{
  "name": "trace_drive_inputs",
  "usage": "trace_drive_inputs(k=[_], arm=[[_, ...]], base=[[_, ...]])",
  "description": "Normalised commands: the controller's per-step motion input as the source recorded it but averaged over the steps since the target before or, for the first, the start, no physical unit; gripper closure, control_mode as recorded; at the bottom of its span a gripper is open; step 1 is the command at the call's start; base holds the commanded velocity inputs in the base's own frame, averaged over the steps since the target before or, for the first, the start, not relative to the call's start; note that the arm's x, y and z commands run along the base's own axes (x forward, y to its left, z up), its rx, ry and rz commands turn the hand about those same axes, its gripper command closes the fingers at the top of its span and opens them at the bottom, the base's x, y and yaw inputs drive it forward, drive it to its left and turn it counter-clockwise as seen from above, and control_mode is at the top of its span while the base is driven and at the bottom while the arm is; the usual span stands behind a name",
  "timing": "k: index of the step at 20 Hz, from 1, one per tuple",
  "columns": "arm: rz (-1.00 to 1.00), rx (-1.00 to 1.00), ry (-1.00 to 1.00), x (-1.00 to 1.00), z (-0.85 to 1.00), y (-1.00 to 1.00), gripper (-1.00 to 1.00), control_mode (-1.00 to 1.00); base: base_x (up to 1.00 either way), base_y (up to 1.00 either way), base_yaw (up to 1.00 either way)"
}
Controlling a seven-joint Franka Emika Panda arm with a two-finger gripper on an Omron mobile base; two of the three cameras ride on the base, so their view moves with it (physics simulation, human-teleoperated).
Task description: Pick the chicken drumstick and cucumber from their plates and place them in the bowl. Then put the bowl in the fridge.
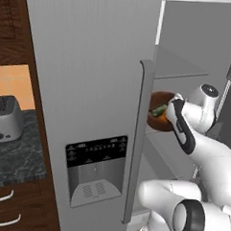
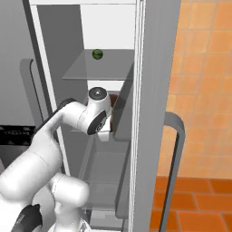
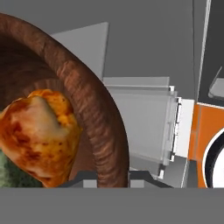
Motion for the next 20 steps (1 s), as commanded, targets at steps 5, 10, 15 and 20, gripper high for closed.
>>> trace_drive_inputs(k=[5, 10, 15, 20], arm=[[0.00, 0.00, 0.00, 0.65, -0.24, 0.00, 1.00, -1.00], [0.02, 0.00, 0.00, 0.29, -0.27, 0.00, 1.00, -1.00], [0.00, 0.00, 0.00, 0.31, -0.31, 0.00, 1.00, -1.00], [0.00, 0.00, 0.00, 0.48, -0.10, -0.01, 1.00, -1.00]], base=[[0.00, 0.00, 0.00], [0.00, 0.00, 0.00], [0.00, 0.00, 0.00], [0.00, 0.00, 0.00]])
